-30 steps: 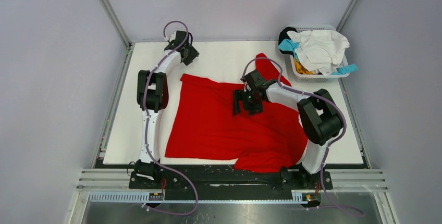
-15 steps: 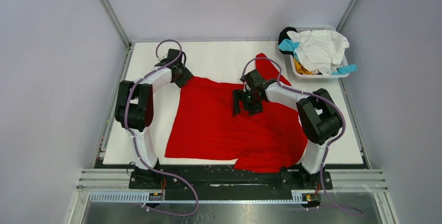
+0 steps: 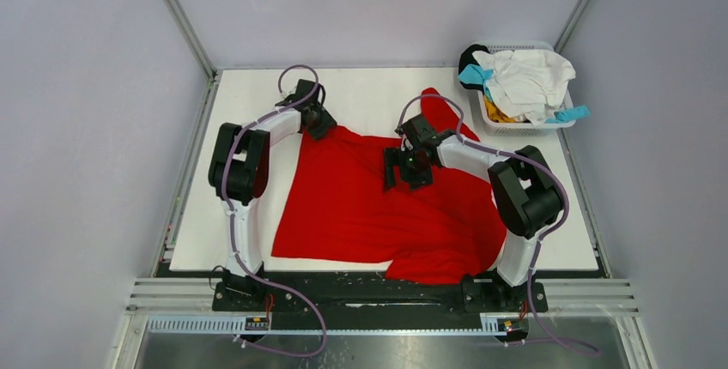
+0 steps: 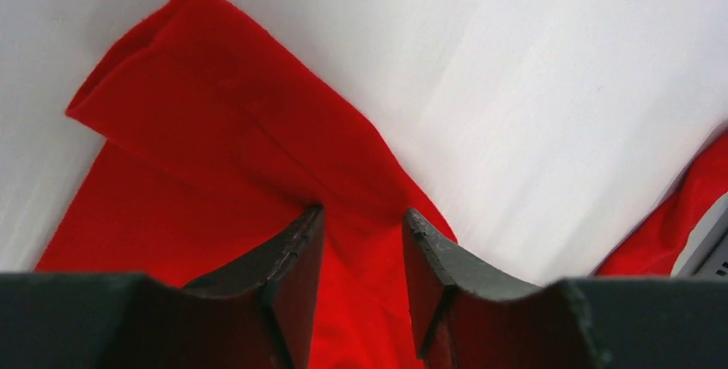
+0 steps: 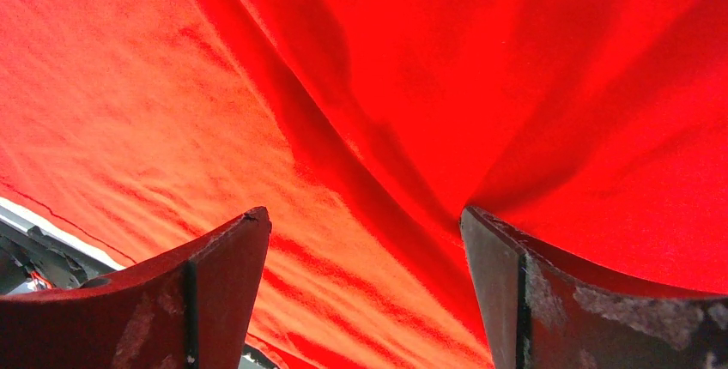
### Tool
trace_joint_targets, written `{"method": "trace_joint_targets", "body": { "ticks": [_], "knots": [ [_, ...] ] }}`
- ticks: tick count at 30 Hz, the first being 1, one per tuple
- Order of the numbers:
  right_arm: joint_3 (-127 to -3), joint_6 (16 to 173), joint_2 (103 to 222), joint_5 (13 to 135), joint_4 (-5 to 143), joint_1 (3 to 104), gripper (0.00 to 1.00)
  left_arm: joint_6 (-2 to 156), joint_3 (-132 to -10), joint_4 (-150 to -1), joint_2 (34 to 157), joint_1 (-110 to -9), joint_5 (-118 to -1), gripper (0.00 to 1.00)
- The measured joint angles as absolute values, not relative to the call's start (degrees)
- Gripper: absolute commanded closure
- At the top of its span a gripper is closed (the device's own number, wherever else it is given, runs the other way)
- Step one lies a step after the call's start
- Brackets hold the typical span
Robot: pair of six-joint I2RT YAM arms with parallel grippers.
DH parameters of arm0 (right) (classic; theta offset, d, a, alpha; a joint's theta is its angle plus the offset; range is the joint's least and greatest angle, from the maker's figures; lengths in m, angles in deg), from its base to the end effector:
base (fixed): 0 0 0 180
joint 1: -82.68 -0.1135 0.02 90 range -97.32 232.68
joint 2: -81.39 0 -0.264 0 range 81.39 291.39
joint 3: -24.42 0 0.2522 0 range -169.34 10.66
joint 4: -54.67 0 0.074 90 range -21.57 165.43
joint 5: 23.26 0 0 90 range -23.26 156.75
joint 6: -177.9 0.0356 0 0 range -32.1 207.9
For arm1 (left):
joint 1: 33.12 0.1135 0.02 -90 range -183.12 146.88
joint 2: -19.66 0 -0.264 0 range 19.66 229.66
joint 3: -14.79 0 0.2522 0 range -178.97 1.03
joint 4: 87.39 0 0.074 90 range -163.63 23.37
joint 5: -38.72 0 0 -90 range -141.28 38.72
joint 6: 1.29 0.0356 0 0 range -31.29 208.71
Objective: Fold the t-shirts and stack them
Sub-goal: Flatten out the tshirt
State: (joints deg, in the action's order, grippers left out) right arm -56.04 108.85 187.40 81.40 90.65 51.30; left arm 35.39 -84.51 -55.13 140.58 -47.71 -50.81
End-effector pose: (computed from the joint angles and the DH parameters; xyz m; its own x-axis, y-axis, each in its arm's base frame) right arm 0.3129 0.2014 0.1632 -0.9178 -0.1546 -0.3656 -0.2983 0.8763 0.3782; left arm 0.4401 -0.1143 0.1585 -0.6652 -0.6555 -0.3574 -0.4793 0.7420 -0.4688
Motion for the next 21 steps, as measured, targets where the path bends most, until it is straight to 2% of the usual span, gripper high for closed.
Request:
{"method": "trace_joint_targets", "body": {
  "ticks": [7,21],
  "knots": [
    [-56.2,108.7,187.5,81.4,90.9,51.3,0.09,33.6,-88.0,-55.3,143.1,-47.8,-50.4,0.62],
    [-57.0,108.5,188.1,81.4,91.7,51.3,0.09,29.7,-105.0,-55.9,154.5,-47.8,-49.3,0.61]
  ]
}}
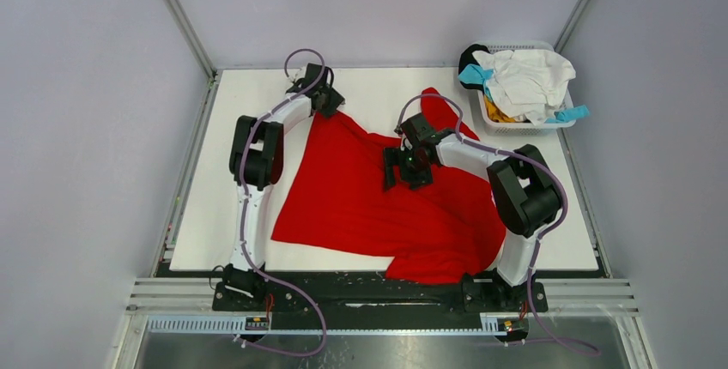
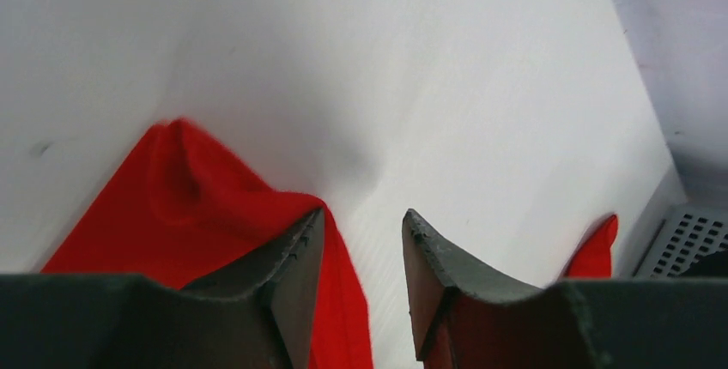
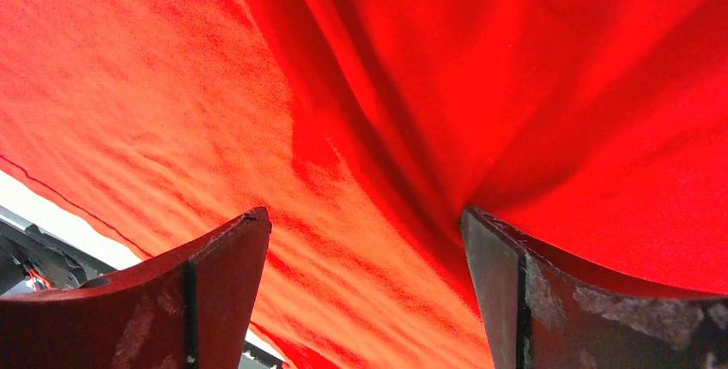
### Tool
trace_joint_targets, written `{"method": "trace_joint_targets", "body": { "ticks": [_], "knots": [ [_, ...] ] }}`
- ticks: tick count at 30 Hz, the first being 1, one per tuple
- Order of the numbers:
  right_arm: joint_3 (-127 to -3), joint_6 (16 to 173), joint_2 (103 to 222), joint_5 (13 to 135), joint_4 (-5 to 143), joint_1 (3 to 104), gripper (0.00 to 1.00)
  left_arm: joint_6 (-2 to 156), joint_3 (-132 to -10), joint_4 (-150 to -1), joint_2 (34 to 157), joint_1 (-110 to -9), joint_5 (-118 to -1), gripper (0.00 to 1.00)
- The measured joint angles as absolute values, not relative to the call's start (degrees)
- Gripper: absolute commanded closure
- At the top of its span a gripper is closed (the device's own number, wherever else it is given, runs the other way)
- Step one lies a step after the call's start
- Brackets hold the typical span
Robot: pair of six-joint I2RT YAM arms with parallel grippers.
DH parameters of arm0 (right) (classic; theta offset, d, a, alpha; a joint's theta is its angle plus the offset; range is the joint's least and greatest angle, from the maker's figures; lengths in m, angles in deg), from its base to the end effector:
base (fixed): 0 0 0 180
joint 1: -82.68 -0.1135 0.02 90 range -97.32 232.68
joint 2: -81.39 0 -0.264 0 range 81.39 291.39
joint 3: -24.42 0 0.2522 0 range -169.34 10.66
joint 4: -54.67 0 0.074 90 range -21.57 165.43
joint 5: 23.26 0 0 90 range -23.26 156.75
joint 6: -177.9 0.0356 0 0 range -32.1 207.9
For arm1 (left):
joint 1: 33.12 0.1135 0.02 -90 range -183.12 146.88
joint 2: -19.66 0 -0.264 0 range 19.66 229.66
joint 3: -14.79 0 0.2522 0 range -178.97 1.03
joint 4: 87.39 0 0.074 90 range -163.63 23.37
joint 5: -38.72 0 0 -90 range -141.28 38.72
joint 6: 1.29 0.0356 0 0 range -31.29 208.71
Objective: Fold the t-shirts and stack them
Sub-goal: Flatten out the tshirt
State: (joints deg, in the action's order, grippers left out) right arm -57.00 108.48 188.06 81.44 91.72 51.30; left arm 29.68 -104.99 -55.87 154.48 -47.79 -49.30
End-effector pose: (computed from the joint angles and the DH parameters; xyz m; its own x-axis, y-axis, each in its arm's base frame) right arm 0.3148 0.2026 0.1628 -0.9201 -0.1629 -0.3562 -0.3001 0.8776 0.3737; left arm 0.5082 -0.1318 0.1558 -0.5588 -0.7395 -0.3753 -0.4839 0.6583 -0.5767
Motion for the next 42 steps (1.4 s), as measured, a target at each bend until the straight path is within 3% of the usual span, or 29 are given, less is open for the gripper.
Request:
{"method": "trace_joint_targets", "body": {
  "ticks": [14,17,18,19,31,42],
  "knots": [
    [-57.0,108.2,188.1,81.4,91.8,51.3,0.09,28.2,-119.6,-56.6,163.8,-47.4,-47.6,0.51],
    [-57.1,108.2,188.1,81.3,91.9,51.3,0.08,28.9,-121.7,-56.5,164.1,-46.9,-47.9,0.29],
    [-57.2,108.2,188.1,81.1,92.1,51.3,0.08,29.4,-121.7,-56.5,163.6,-46.7,-48.1,0.11],
    [-57.3,108.2,188.1,80.9,92.2,51.3,0.08,30.1,-121.2,-56.6,162.8,-46.4,-48.4,0.02],
    [-58.6,114.9,187.1,75.4,91.0,53.0,0.02,38.3,-74.8,-57.4,120.8,-51.1,-53.3,0.01],
    [-71.1,123.1,193.8,74.7,85.3,56.8,0.04,39.9,-55.6,-55.2,116.3,-53.7,-54.7,0.01]
  ]
}}
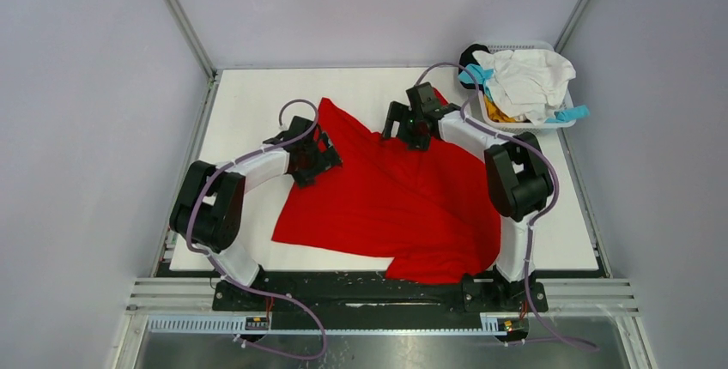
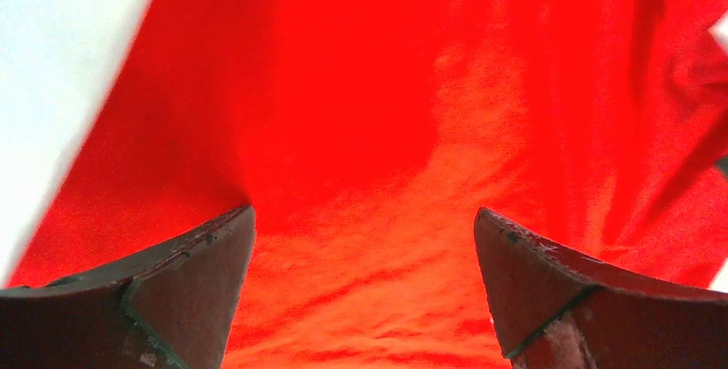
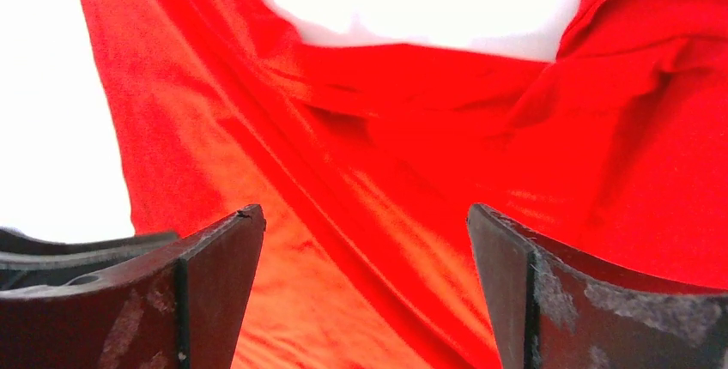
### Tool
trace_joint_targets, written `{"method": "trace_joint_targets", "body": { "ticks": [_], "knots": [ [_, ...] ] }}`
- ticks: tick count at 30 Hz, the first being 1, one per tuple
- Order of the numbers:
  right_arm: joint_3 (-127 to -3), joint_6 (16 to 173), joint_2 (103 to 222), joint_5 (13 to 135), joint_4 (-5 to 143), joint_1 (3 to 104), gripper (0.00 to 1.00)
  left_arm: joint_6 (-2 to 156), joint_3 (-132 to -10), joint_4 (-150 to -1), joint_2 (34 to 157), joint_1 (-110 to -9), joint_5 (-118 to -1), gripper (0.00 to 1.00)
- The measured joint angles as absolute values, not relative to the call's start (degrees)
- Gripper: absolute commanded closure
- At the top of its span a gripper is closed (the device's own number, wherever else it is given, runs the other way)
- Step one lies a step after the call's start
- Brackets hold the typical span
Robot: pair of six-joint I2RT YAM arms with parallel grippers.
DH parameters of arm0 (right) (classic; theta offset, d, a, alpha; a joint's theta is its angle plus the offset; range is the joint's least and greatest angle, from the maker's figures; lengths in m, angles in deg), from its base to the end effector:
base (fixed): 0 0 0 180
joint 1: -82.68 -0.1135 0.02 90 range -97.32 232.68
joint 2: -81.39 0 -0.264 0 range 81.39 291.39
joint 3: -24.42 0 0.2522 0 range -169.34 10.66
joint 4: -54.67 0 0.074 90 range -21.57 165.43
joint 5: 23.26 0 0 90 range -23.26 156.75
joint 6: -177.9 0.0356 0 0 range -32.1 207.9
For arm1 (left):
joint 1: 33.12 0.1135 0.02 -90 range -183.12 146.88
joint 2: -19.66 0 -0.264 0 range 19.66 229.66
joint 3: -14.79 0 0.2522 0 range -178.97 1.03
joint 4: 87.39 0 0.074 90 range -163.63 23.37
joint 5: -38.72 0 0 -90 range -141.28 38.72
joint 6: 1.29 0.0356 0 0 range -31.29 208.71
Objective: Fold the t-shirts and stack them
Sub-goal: Flatten out the tshirt
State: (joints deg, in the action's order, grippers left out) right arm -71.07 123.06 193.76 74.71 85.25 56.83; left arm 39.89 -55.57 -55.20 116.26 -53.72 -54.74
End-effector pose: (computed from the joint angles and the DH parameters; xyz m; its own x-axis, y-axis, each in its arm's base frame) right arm 0.3899 0.1944 0.2039 -0.8393 0.2271 -0.4939 -0.0402 0.8802 0.4729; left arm 0.3118 -0.1195 0.1709 -0.8117 -0.4975 -0.3060 -0.3495 0.8335 -0.4279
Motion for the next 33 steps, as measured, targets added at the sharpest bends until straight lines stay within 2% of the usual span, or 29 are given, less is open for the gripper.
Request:
{"method": "trace_joint_targets", "body": {
  "ticks": [10,15,19,26,30,33],
  "knots": [
    [-73.1,124.7,198.8,71.9,85.2,56.9,0.05,40.6,-50.9,-53.7,112.5,-50.9,-52.8,0.01],
    [-79.3,126.8,205.0,71.7,82.8,56.9,0.06,40.7,-49.3,-53.6,111.0,-50.8,-52.5,0.01],
    [-92.4,129.2,212.8,71.2,82.8,57.0,0.06,40.7,-48.2,-52.7,109.6,-50.6,-51.9,0.01],
    [-124.3,132.6,229.7,70.9,89.1,57.9,0.06,40.7,-44.3,-47.0,104.3,-49.4,-49.5,0.01],
    [-124.4,130.7,228.2,70.7,92.1,58.5,0.03,40.9,-44.0,-43.2,101.5,-48.7,-48.2,0.01],
    [-115.3,127.2,221.5,70.4,93.3,58.8,0.01,41.2,-45.6,-41.7,100.5,-48.6,-47.6,0.01]
  ]
}}
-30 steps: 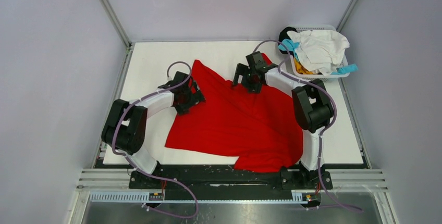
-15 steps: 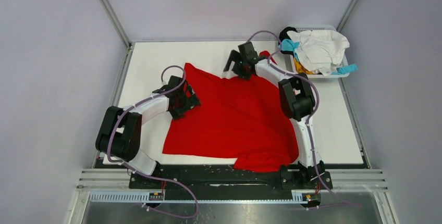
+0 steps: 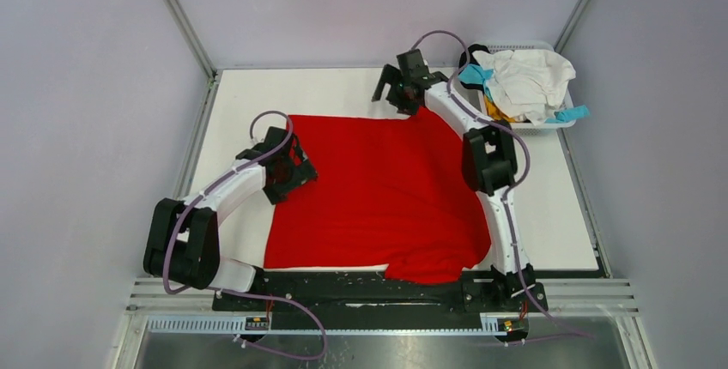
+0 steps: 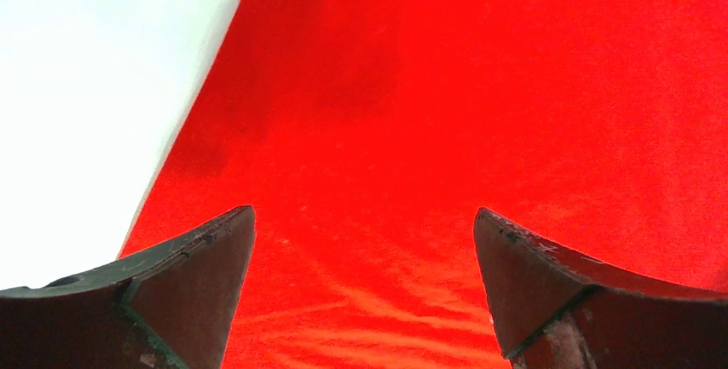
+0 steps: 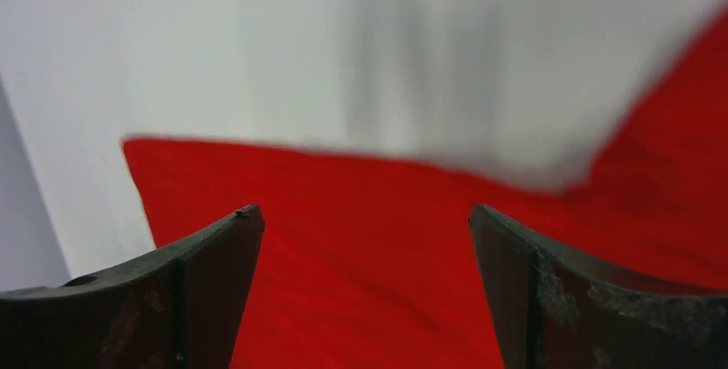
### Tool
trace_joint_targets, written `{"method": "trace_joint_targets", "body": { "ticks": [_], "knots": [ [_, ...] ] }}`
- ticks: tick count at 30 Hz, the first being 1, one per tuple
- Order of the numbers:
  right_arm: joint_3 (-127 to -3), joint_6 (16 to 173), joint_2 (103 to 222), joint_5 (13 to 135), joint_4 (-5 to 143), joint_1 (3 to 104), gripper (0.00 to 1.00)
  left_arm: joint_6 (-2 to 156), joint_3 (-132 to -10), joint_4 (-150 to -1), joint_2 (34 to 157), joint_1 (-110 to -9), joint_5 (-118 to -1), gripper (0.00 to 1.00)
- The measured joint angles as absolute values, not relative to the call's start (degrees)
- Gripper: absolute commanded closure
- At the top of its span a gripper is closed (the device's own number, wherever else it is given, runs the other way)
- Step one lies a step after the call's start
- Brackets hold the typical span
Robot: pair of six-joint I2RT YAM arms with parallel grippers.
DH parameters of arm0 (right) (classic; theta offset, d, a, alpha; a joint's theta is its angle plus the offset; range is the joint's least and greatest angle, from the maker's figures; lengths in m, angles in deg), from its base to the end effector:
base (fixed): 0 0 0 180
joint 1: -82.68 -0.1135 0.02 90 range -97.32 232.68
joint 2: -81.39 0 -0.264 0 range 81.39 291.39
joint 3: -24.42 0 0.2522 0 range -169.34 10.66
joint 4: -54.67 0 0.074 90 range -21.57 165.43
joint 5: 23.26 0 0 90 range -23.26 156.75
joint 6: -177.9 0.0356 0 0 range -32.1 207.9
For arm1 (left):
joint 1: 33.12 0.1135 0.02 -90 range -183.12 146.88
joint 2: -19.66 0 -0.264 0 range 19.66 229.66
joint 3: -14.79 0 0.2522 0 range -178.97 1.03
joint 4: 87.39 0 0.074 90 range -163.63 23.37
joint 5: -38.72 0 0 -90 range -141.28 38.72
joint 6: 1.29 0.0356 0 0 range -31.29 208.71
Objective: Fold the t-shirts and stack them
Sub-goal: Flatten out the tshirt
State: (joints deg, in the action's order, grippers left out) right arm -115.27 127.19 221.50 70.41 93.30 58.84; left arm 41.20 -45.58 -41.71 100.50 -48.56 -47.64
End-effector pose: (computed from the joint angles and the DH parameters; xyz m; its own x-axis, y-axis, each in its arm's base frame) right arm 0.5111 0.2284 0.2120 -0.7302 0.3682 -0.5755 0.0175 0.8522 0.5230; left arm 0.2498 -0.0667 0.1858 -0.7732 -0.5499 -0.3159 -0.4873 0.8339 -0.2589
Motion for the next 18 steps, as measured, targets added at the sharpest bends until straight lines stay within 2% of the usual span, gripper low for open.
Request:
{"method": "trace_joint_targets", "body": {
  "ticks": [6,9,13,18],
  "knots": [
    [-88.1,121.7,200.5,69.0,94.7,59.2,0.01,42.2,-54.7,-41.8,102.5,-48.6,-47.4,0.01],
    [-80.8,120.6,194.7,68.8,95.4,59.8,0.00,42.7,-58.8,-43.1,106.6,-48.6,-47.4,0.01],
    [-80.3,120.7,195.1,69.5,96.1,63.3,0.01,42.9,-61.8,-44.2,113.1,-48.4,-47.5,0.01],
    [-88.0,122.4,202.5,70.6,95.9,69.0,0.01,43.0,-62.0,-44.7,118.1,-47.9,-47.8,0.01]
  ]
}}
